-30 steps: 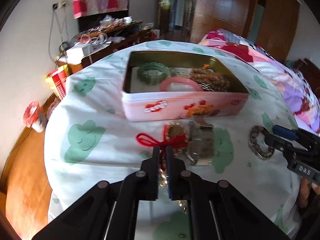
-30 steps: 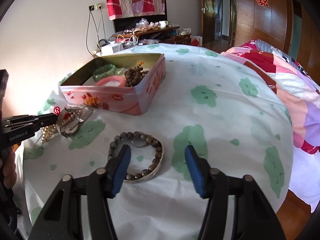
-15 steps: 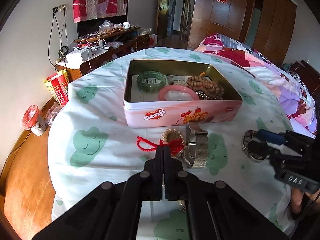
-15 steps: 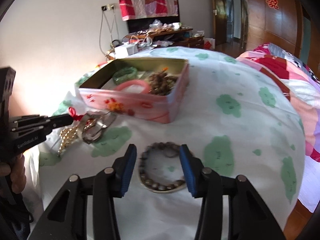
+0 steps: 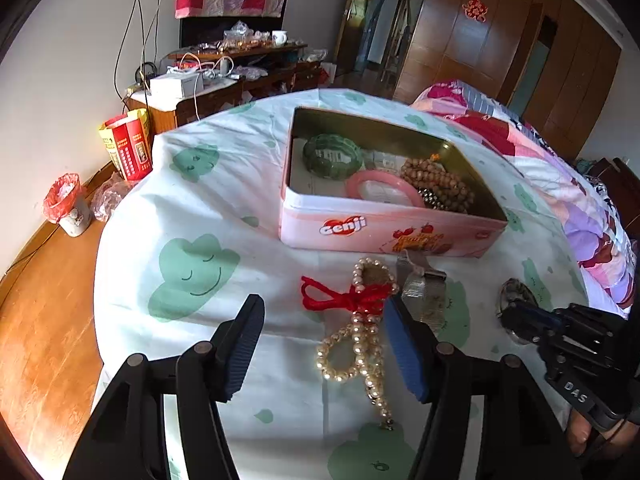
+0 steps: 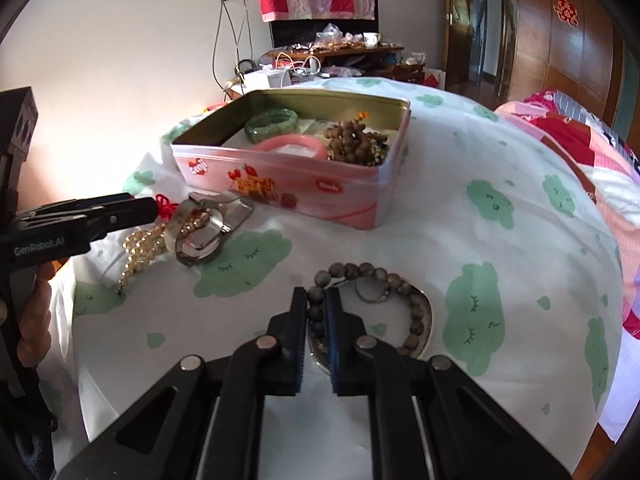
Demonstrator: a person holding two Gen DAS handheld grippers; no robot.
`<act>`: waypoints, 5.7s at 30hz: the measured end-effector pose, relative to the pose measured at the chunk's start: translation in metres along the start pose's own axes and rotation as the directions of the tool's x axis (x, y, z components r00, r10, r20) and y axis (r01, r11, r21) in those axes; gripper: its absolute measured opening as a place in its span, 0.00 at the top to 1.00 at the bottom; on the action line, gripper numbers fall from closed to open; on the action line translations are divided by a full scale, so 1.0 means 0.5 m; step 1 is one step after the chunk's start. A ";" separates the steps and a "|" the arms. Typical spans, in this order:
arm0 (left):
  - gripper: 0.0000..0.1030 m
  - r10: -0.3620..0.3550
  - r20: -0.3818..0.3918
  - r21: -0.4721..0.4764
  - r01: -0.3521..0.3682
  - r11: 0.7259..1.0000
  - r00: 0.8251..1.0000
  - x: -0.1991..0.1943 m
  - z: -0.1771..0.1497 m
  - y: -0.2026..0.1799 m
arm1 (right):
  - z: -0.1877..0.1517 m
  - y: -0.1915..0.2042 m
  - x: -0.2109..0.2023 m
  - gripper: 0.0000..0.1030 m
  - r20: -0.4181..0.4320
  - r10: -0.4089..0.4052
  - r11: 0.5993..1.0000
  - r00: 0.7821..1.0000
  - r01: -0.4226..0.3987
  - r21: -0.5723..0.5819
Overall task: Organize jewelry
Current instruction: 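Grasp the red-ribboned pearl necklace with the left tool while the right tool grasps the grey bead bracelet, then lift the pearl necklace with the left tool while the right tool lifts the grey bracelet, then lower both held items into the pink tin and open both tools, then move the left tool to the pearl strand while the right tool reaches the silver bangle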
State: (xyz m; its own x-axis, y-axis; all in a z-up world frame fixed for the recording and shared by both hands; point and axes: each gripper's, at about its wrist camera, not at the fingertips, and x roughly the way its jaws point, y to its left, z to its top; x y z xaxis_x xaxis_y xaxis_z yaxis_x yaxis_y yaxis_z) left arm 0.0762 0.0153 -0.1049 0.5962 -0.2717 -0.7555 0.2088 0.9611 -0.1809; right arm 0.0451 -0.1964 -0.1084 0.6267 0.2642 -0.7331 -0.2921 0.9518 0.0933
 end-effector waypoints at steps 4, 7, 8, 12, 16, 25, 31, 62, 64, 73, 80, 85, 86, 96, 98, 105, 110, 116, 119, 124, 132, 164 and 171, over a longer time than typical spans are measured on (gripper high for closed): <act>0.40 0.004 0.000 0.013 -0.004 1.000 1.000 0.014 0.002 -0.001 | 0.004 0.007 -0.014 0.89 0.031 -0.017 1.000 0.999 0.017 -0.015; 0.45 0.010 0.002 0.033 -0.010 0.999 1.000 0.018 0.005 -0.010 | 0.007 0.009 -0.022 0.89 0.049 -0.025 0.999 0.998 0.026 -0.020; 0.51 0.002 -0.003 0.037 -0.002 0.999 1.000 0.020 0.006 -0.012 | 0.009 0.010 -0.025 0.89 0.055 -0.027 0.999 0.998 0.028 -0.020; 0.95 -0.036 -0.021 0.074 0.038 0.997 0.999 0.025 0.003 -0.032 | 0.013 0.010 -0.036 0.89 0.072 -0.029 0.999 0.997 0.030 -0.020; 0.99 -0.027 0.009 0.090 0.026 0.996 1.000 0.005 0.003 -0.039 | 0.018 0.006 -0.051 0.89 0.093 -0.034 0.999 0.995 0.035 -0.017; 0.99 -0.023 0.107 0.124 0.010 0.992 0.994 -0.076 0.032 -0.048 | 0.036 -0.007 -0.093 0.89 0.142 -0.038 0.999 0.989 0.038 -0.004; 0.99 -0.023 0.147 0.134 0.003 0.991 0.989 -0.109 0.054 -0.055 | 0.048 -0.010 -0.110 0.89 0.167 -0.036 0.999 0.985 0.036 -0.002; 0.99 0.025 0.191 0.129 -0.050 0.990 0.981 -0.077 0.165 -0.065 | 0.139 -0.016 -0.082 0.89 0.199 -0.037 0.998 0.979 0.047 -0.048; 0.99 0.028 0.192 0.128 -0.054 0.990 0.981 -0.075 0.168 -0.065 | 0.146 -0.017 -0.078 0.89 0.202 -0.040 0.997 0.979 0.051 -0.049; 0.99 0.050 0.183 0.109 -0.071 0.992 0.982 -0.041 0.201 -0.062 | 0.169 -0.021 -0.056 0.89 0.195 -0.052 0.996 0.979 0.064 -0.057; 0.99 0.061 0.178 0.105 -0.080 0.991 0.982 -0.017 0.223 -0.062 | 0.194 -0.020 -0.034 0.89 0.192 -0.058 0.995 0.980 0.071 -0.063; 0.99 0.070 0.173 0.115 -0.091 0.989 0.982 -0.001 0.233 -0.068 | 0.213 -0.022 -0.016 0.89 0.185 -0.060 0.995 0.981 0.074 -0.067; 0.99 0.072 0.172 0.116 -0.093 0.989 0.983 0.002 0.234 -0.068 | 0.215 -0.021 -0.013 0.89 0.184 -0.061 0.995 0.981 0.075 -0.068; 0.99 0.091 0.159 0.110 -0.109 0.988 0.983 0.028 0.250 -0.061 | 0.245 -0.025 0.023 0.89 0.169 -0.066 0.994 0.983 0.079 -0.075; 0.99 0.093 0.155 0.110 -0.111 0.988 0.983 0.033 0.252 -0.060 | 0.250 -0.025 0.029 0.89 0.166 -0.066 0.994 0.984 0.079 -0.075; 0.99 0.095 0.126 0.078 -0.105 0.991 0.987 0.060 0.257 -0.045 | 0.261 -0.019 0.053 0.89 0.159 -0.060 0.994 0.986 0.072 -0.076; 0.99 0.108 0.122 0.068 -0.116 0.991 0.987 0.075 0.261 -0.042 | 0.270 -0.013 0.076 0.89 0.152 -0.062 0.993 0.986 0.077 -0.089; 0.94 0.123 0.069 0.016 -0.124 0.992 0.990 0.095 0.257 -0.025 | 0.269 -0.014 0.101 0.84 0.140 -0.154 0.982 0.978 0.168 -0.089; 0.88 0.142 0.058 0.015 -0.143 0.990 0.988 0.098 0.250 -0.025 | 0.261 -0.026 0.106 0.67 0.123 -0.168 0.982 0.978 0.177 -0.063; 0.39 0.164 0.104 -0.007 -0.164 0.986 0.981 0.073 0.237 -0.024 | 0.244 -0.023 0.088 0.34 0.150 -0.196 0.976 0.969 0.208 -0.067; 0.38 0.158 0.099 -0.034 -0.155 0.987 0.983 0.040 0.213 -0.025 | 0.210 -0.015 0.067 0.27 0.133 -0.216 0.973 0.967 0.224 -0.049; 0.38 0.242 -0.023 -0.028 -0.243 0.970 0.970 -0.030 0.004 0.001 | 0.039 -0.039 -0.040 0.17 0.095 -0.259 0.966 0.961 0.259 0.022; 0.38 0.216 -0.019 -0.008 -0.216 0.976 0.976 -0.030 -0.021 -0.035 | 0.003 -0.037 -0.052 0.17 0.090 -0.263 0.965 0.961 0.261 0.036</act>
State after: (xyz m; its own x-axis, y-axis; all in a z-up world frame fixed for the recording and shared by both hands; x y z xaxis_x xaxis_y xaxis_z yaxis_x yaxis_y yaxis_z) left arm 0.0557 0.0032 -0.0970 0.6122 -0.0567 -0.7886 0.0690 0.9974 -0.0181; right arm 0.0354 -0.2207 -0.0899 0.7437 0.0174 -0.6683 -0.0922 0.9928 -0.0767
